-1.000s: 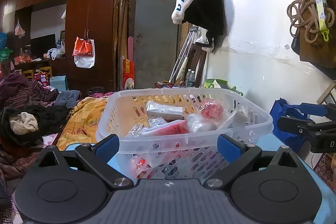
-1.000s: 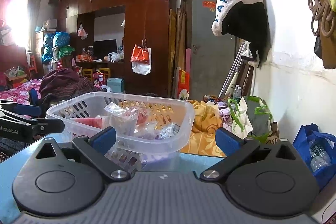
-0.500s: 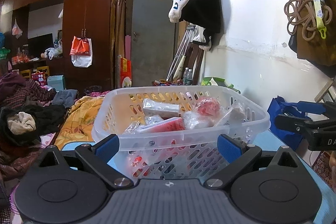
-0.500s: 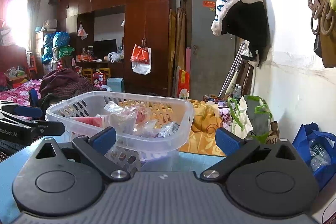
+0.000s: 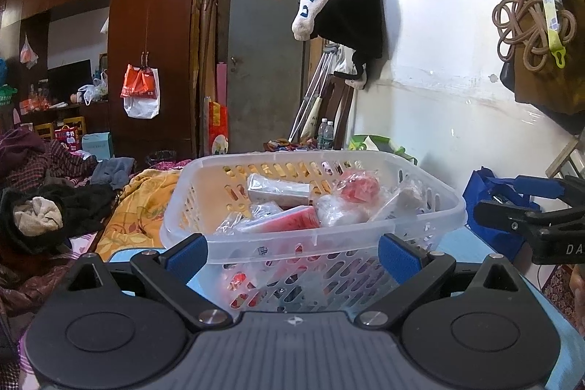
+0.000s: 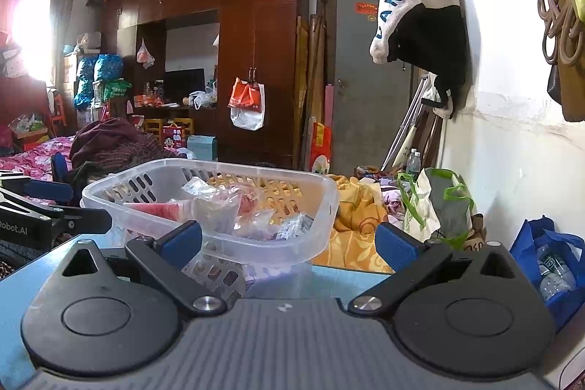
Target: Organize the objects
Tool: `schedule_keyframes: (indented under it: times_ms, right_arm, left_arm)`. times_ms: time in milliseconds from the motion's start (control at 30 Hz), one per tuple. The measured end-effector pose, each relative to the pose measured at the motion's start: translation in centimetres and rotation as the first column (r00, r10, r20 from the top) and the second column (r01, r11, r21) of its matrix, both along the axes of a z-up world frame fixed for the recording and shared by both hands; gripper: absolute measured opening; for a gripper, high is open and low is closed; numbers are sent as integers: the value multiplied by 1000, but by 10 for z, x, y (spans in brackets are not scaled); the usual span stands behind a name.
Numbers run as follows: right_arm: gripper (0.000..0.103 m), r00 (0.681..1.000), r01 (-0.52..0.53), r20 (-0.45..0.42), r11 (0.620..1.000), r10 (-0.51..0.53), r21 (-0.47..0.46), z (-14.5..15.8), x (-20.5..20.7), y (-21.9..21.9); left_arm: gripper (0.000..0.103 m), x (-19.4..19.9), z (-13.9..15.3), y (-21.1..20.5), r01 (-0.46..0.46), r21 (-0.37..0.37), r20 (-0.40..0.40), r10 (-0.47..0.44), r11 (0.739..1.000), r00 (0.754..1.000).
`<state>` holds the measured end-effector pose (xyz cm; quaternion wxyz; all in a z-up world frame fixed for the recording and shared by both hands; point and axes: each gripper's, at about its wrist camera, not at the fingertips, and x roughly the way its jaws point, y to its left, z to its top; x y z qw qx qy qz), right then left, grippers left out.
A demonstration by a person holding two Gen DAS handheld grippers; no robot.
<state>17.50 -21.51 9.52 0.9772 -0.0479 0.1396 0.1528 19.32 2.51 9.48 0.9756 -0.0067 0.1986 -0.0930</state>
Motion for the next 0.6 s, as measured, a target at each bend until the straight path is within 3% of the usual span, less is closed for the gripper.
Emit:
schedule_keyframes:
  times_ms: [467,600]
  right_arm:
    - [103,1000,-2,1,1000,2,0,-1,0,0]
    - [103,1000,-3,2,1000,3,-1,-1,0,0]
  left_arm:
    - [101,2,0,-2,2,-1,-4,-2,1000,1000]
    - [101,-1,2,-4,-11,7,27,11,1000,1000]
